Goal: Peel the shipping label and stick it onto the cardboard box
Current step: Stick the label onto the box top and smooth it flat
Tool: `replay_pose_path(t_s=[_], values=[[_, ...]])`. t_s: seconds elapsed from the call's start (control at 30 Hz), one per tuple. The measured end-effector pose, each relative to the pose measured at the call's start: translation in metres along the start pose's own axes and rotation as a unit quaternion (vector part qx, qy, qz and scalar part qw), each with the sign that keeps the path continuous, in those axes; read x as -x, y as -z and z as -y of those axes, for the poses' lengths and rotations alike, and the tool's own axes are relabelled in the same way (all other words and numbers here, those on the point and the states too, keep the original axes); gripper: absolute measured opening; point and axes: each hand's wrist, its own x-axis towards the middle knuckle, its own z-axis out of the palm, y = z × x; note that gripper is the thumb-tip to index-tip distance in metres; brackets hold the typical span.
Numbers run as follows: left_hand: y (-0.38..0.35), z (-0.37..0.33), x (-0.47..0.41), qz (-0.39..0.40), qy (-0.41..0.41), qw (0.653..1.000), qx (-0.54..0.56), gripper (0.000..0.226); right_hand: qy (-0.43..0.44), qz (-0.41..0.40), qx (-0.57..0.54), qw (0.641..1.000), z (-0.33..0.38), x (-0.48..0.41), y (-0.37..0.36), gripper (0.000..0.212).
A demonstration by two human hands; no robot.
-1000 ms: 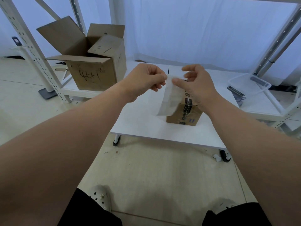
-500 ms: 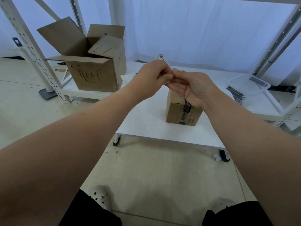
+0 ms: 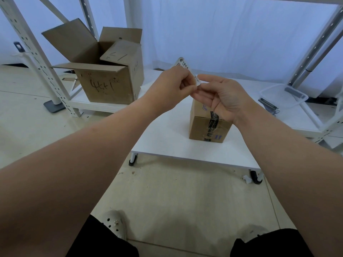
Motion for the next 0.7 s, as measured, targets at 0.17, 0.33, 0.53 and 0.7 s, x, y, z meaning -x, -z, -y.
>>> replay_pose_path(t_s=[0.17,0.33,0.53,0.7], values=[[0.0013,-0.0032,0.0009,-0.006,-0.007,1.000,-0.016,0.007,0.002,0.003,0.014,1.000,-0.0014,0.0002,-0.0014,0.025],[0.0017,-0.0024,0.0005,-0.009,-0.008,1.000,-0.020,0.007,0.008,0.018,0.044,0.999,-0.0017,0.0005,-0.0012,0.023],[0.0015,-0.0021,0.0008,0.003,0.001,1.000,0.007,0.007,0.019,0.027,0.073,0.997,-0.0015,0.0020,0.0007,0.010],[0.0035,-0.0038,0.0013,0.004,0.010,1.000,0.010,0.008,0.016,0.036,0.069,0.997,-0.0012,0.0020,-0.0003,0.023]])
